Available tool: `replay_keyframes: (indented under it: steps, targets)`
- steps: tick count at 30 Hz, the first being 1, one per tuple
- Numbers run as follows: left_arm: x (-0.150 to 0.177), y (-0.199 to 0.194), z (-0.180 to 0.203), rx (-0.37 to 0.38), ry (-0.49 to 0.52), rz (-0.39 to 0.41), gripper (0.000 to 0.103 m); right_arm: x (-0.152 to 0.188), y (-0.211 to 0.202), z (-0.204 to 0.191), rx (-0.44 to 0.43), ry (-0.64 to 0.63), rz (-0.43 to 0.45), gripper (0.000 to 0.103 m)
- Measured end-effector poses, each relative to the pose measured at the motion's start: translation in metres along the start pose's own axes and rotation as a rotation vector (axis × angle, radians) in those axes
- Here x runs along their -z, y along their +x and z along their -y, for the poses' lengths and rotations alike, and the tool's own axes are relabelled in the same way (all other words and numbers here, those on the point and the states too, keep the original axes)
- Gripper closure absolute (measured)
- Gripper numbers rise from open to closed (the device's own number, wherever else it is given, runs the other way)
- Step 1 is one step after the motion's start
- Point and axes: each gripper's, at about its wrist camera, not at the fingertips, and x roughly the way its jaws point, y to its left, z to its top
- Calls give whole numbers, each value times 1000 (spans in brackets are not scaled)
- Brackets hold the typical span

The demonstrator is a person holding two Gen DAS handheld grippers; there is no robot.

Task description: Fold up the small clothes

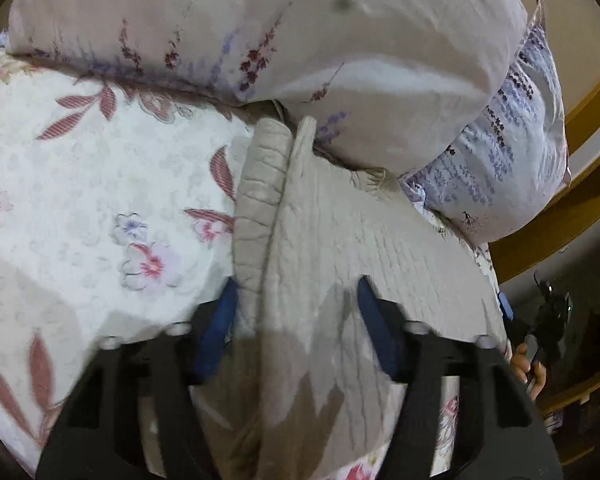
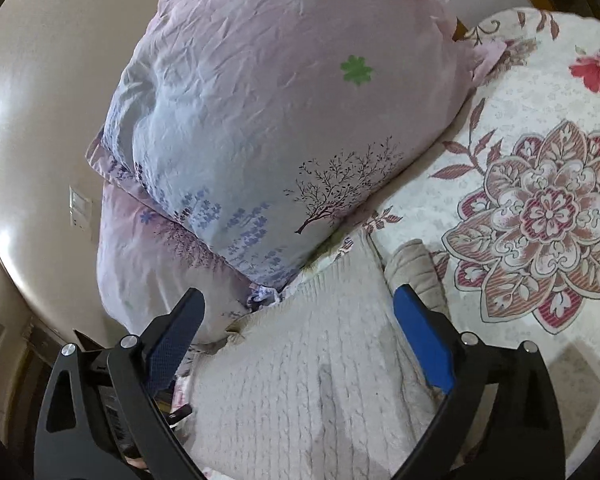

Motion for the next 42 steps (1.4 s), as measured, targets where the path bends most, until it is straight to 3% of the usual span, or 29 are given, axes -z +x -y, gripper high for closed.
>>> replay_keyframes:
  steps: [1, 2, 4, 6, 11, 13, 16, 17, 18, 19, 20, 23, 24, 25, 29, 31, 33, 34, 36, 40, 41, 42]
  targets:
    - [0, 1, -1, 10, -27, 10, 75, -1, -2, 3, -11, 13, -5, 6]
    - [-1, 5, -6, 52, -85, -10, 80, -1, -3, 6, -23, 27, -9, 6]
    - [-1, 2, -8, 101, -177, 9, 84, -4, -6, 13, -61, 71, -19, 6]
    - [-2, -9, 12, 191, -188, 46, 86, -7, -10, 18, -86, 104, -17, 6]
    - [-6, -5, 125, 425, -73, 70, 88, -18, -26, 14, -112, 97, 35, 6]
    - [-1, 28, 182, 552, -27, 14, 88, -23, -34, 8, -69, 34, 68, 6]
    - [18, 98, 250, 737, -17, -189, 85, -30, -38, 9, 14, -28, 65, 6]
    - [29, 116, 269, 759, -9, -251, 83, -32, -38, 12, 34, -33, 56, 6]
    - [34, 119, 275, 767, 3, -256, 83, -36, -39, 17, 50, -32, 43, 6]
    - [38, 116, 277, 758, 26, -247, 77, -39, -42, 22, 54, -20, 32, 6]
    - [40, 109, 276, 737, 55, -227, 61, -43, -45, 29, 44, 3, 15, 6]
    - [34, 75, 248, 514, 132, -83, 22, -47, -40, 38, 25, 49, -74, 2]
    - [33, 63, 234, 394, 163, -43, 19, -46, -37, 39, 37, 46, -109, 2]
    - [32, 60, 225, 326, 178, -37, 15, -43, -29, 38, 57, 34, -161, 2]
    - [44, 65, 191, 90, 205, -140, 10, -28, 2, 38, 114, 12, -335, 2]
    - [56, 77, 192, 24, 258, -191, 10, -21, 10, 40, 132, 8, -380, 2]
    - [68, 82, 198, 26, 299, -197, 10, -18, 13, 39, 153, -16, -384, 3]
    - [72, 84, 200, 34, 306, -193, 10, -16, 13, 37, 152, -28, -378, 14]
    - [78, 92, 206, 47, 314, -183, 10, -10, 19, 37, 142, -28, -398, 48]
    - [69, 107, 211, 101, 233, -175, 42, -7, 21, 34, 63, -8, -372, 60]
    - [67, 103, 206, 114, 228, -176, 56, -6, 19, 31, 6, 5, -360, 60]
    - [64, 92, 199, 148, 216, -180, 60, -6, 19, 28, -32, 11, -357, 61]
